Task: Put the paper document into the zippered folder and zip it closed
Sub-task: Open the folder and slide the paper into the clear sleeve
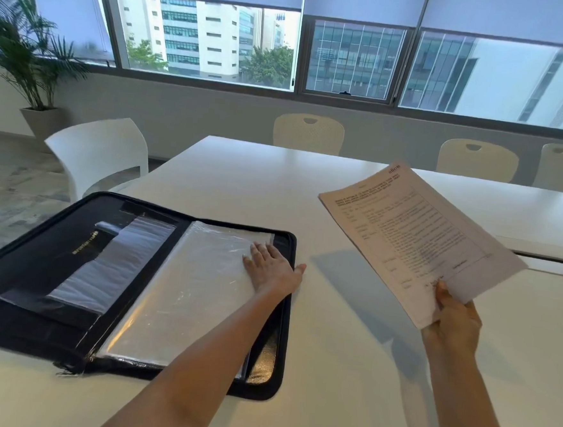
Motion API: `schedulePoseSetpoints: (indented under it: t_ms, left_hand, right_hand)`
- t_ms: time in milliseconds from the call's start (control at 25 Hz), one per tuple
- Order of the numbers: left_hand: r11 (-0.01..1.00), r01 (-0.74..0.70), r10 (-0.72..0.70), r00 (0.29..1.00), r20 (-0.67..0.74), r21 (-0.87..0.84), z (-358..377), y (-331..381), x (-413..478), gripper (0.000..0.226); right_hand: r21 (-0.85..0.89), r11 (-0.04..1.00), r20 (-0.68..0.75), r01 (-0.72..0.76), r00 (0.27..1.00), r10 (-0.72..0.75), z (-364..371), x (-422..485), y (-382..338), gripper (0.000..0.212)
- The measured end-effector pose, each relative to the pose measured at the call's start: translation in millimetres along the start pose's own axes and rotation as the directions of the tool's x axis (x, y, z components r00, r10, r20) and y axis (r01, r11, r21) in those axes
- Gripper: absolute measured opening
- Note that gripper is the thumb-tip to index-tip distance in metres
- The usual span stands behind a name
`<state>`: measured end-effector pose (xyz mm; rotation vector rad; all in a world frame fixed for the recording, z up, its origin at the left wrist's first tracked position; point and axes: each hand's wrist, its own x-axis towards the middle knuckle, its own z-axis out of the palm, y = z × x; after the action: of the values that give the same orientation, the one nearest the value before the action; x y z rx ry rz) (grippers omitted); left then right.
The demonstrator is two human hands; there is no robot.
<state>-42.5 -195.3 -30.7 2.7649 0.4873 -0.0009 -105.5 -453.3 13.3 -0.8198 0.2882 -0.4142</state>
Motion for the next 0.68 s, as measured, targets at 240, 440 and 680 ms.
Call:
schedulePoseSetpoints:
  t_ms: [240, 440, 680]
  left_hand:
    - [0.984, -0.128, 0.130, 0.991, -0.012, 0.121, 13, 9, -22, 0.065]
    - [0.946, -0.283, 0.280, 0.959, 0.044, 0.159, 18, -25, -53, 0.065]
    - [0.811, -0.553, 0.528, 0.833, 0.169, 0.191, 4, -60, -92, 0.067]
  right_hand:
    - [0.001, 1.000, 0.014, 0.000, 1.000, 0.000, -5, 1, 5, 0.037]
    - [-0.039, 0.997, 0.050, -0.073, 0.996, 0.075, 11, -8, 29, 0.034]
    - [-0.017, 0.997, 0.043, -0.077, 0.996, 0.077, 22, -13, 41, 0.031]
